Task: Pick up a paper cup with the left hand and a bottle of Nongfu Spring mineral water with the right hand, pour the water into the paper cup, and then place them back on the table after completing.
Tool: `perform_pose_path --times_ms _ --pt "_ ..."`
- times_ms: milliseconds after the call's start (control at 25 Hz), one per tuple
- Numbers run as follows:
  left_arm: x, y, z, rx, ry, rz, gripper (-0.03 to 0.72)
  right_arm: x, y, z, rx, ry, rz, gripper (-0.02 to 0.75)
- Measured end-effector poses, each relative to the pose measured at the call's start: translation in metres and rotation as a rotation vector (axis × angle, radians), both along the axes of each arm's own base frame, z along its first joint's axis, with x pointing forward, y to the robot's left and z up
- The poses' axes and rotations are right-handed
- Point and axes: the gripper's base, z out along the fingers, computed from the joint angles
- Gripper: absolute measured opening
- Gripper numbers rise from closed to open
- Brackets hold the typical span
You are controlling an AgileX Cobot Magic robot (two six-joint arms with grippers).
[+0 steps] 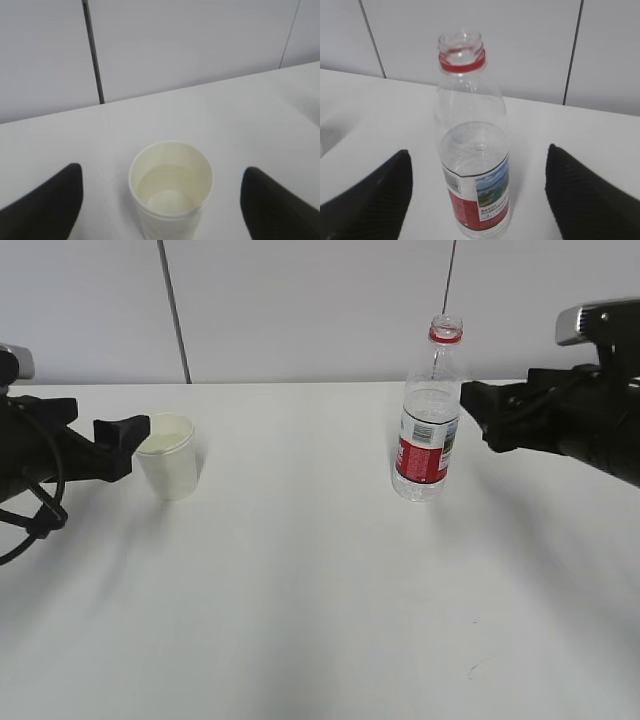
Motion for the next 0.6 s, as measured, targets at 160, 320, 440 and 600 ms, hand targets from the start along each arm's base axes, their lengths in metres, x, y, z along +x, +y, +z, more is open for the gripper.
perform_pose_path --times_ms 160,320,440,600 --pt "-0.006 0.002 0.018 -0.006 -0.012 0.015 0.578 -0.002 -0.002 0.021 -0.024 0.013 -0.018 0.585" --pt "-0.004 0.005 0.045 0.019 -0.015 0.042 0.56 0.01 -0.005 0.046 -0.07 0.097 -0.057 0.579" --pt "0.003 0.008 0.073 0.057 0.001 0.082 0.556 0.02 -0.007 0.073 -0.1 0.157 -0.094 0.575" --pt "0.015 0.014 0.111 0.076 0.067 0.163 0.538 0.026 -0.01 0.108 -0.115 0.218 -0.138 0.575"
